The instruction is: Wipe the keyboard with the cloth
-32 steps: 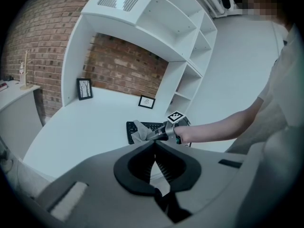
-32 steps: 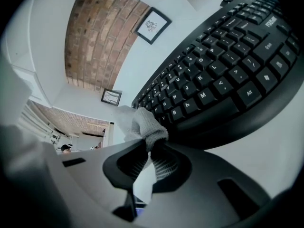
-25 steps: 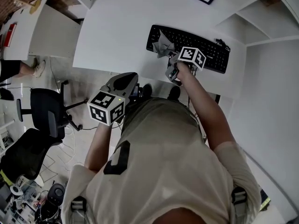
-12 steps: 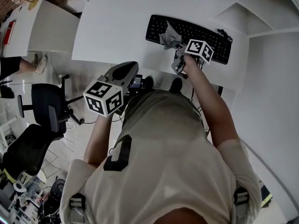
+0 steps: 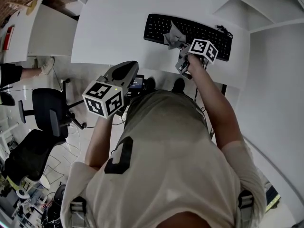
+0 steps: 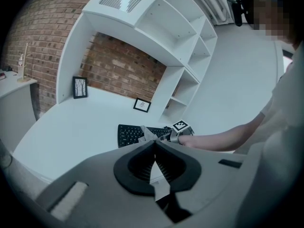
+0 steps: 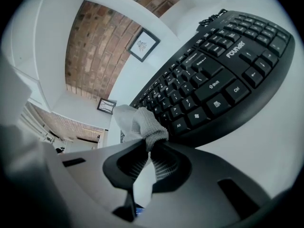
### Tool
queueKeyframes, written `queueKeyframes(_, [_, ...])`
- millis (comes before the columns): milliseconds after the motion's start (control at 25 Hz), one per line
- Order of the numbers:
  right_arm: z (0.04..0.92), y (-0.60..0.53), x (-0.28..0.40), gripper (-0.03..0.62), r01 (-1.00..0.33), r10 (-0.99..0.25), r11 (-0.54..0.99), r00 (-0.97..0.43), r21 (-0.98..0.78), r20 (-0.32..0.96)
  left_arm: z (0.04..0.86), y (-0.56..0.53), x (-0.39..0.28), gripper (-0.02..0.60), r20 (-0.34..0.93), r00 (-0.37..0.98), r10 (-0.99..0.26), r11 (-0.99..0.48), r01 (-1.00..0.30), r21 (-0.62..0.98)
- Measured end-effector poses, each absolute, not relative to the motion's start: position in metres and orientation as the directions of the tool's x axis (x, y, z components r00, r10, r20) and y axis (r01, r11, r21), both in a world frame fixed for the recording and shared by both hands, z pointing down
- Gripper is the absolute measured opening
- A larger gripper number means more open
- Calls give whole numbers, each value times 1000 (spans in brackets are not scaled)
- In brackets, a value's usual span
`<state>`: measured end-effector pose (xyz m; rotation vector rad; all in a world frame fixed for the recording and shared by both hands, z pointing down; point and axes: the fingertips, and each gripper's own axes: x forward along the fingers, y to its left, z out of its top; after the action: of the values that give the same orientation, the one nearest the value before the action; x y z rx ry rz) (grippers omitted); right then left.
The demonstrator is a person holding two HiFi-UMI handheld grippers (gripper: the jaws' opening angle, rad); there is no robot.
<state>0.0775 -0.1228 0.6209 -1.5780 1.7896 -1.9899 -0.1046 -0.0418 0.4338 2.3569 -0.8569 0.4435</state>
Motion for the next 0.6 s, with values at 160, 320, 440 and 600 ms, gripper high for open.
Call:
queueKeyframes(160, [622,-119,86,15,-567,-610,-343,-472,-749,637,432,-41,-101,5,480,743,-467,-627,-661,413])
queueKeyframes(320, [620,-115,96,15,-563,-615,-353,-462,-747,639,429,-40,-95,5,477,751,-458,-638,-651,412])
queueKeyframes(440, [621,-114,101,15,-561,-621,-357,-455,-747,639,429,-39,-93,5,477,753,-453,-642,-647,411])
queueKeyframes(600, [623,-113,103,15,-562,-627,-359,-446,-745,638,431,-40,-95,5,477,758,-445,-648,-640,412])
